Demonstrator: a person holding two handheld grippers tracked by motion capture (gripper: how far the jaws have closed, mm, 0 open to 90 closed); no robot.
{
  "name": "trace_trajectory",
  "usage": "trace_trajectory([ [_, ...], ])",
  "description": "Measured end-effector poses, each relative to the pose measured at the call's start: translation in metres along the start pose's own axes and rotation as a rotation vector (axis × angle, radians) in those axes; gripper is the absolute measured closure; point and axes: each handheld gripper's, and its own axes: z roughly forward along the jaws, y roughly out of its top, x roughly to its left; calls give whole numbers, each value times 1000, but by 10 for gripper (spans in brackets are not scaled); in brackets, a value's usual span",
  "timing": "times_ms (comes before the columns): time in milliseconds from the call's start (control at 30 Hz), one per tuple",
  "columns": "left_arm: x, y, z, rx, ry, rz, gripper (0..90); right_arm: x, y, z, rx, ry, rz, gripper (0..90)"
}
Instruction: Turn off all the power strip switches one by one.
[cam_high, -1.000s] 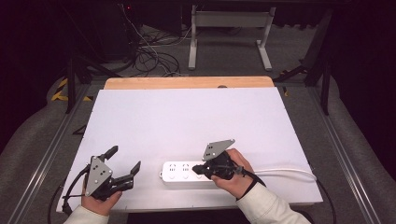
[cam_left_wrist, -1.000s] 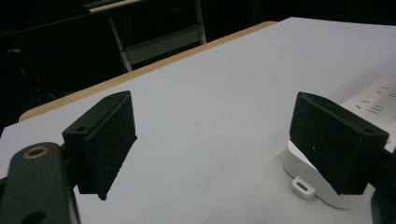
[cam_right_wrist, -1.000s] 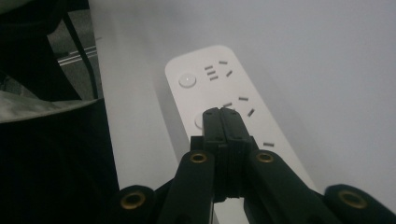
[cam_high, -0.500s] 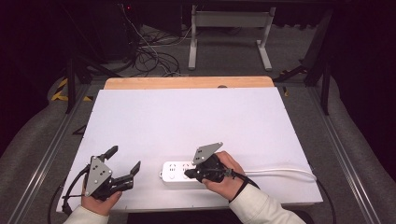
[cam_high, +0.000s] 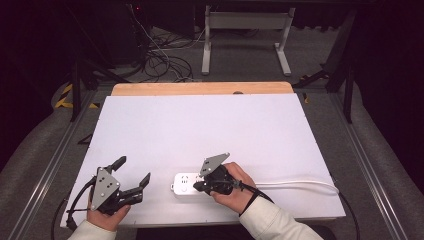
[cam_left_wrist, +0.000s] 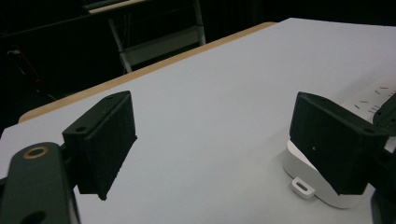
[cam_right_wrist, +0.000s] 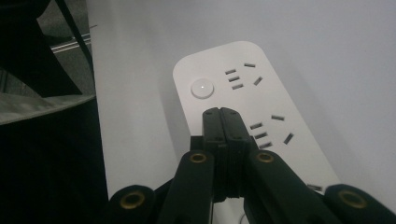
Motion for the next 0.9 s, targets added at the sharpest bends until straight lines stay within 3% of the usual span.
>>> trace_trajectory([
  [900, -1, 0, 0, 2, -2, -3, 151, 1, -1, 7, 28, -13, -3, 900],
])
